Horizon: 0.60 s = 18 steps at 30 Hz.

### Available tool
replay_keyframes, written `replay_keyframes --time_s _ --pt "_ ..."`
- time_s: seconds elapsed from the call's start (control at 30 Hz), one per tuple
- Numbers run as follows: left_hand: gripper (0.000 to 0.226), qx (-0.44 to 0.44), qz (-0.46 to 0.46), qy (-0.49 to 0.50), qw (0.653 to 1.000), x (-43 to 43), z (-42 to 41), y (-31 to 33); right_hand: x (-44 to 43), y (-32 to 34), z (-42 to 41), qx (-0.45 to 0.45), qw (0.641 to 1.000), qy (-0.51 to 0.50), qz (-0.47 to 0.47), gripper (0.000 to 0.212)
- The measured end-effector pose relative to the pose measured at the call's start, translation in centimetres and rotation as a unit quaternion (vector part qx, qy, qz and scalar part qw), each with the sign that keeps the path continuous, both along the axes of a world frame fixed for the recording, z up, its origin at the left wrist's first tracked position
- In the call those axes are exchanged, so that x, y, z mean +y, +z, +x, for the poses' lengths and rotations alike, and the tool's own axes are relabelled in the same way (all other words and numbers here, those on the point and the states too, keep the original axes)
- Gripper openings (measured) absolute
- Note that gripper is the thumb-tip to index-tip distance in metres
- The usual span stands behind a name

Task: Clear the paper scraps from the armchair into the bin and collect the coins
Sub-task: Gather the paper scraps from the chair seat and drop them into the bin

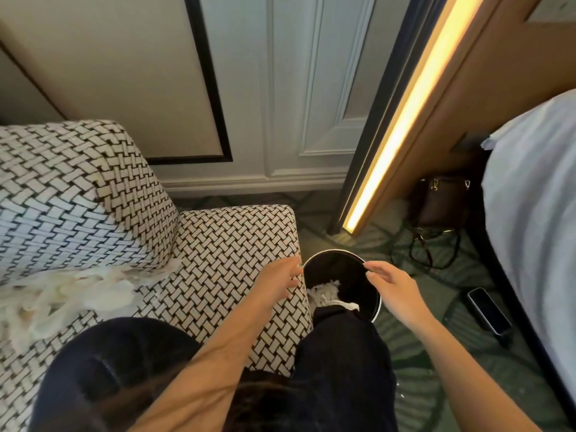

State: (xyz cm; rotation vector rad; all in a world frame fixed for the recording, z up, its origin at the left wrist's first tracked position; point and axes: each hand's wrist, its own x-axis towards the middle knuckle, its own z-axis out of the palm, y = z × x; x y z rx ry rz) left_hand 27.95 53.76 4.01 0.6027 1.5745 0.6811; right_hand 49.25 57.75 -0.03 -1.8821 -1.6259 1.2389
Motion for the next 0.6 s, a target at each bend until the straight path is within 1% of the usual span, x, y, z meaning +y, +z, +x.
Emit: replay_keyframes --time_s 0.13,0.3,0.4,0.5,0.6 --pt "0.037 -0.005 0.016 0.019 1.0 -1.2 -1.0 1.7 -0.8 1.7 -0.7 0.004 0.999 0.028 0.023 0.02" --pt "0.035 -0.009 0.058 0.034 0.998 -3.1 -2.6 4.0 -1.8 4.5 -2.6 0.016 0.997 0.069 0.04 0.02" --pt "0.033 -0.019 0.084 0.066 0.994 -4.7 -4.1 5.6 -2.7 6.7 -4.5 0.03 0.993 0.093 0.059 0.02" --pt "0.031 -0.027 0.108 0.09 0.99 -6.5 -6.1 6.8 -3.7 8.5 -6.5 0.069 0.991 0.092 0.073 0.019" --pt "0.03 -0.028 0.134 0.111 0.984 -8.1 -8.4 7.5 -4.7 9.4 -8.6 0.088 0.989 0.08 0.087 0.018"
